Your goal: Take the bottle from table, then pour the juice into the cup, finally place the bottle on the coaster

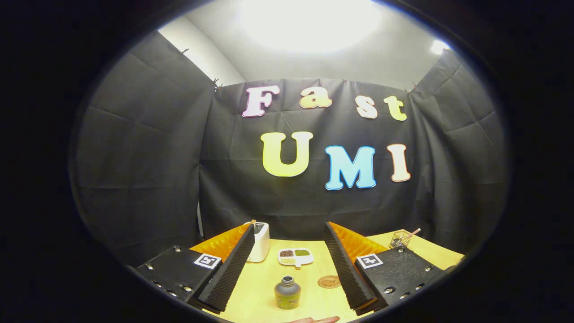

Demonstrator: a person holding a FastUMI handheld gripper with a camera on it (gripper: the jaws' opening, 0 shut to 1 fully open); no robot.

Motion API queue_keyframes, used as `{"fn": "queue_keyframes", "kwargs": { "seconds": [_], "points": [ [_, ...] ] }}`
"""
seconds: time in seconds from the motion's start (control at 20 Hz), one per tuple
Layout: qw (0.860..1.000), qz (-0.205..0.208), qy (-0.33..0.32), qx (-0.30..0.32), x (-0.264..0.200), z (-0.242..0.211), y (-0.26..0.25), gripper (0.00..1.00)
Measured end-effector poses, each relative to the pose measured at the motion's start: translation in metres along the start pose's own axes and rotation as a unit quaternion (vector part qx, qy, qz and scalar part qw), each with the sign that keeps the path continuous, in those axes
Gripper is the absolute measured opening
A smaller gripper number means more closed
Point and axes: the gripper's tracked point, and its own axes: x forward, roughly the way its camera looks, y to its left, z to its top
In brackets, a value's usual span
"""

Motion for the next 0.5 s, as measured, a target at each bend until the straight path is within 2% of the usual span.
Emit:
{"fn": "queue_keyframes", "kwargs": {
  "seconds": [0.5],
  "points": [
    [0.999, -0.040, 0.012, 0.003, 0.021, -0.094, -0.025, 0.95]
  ]
}}
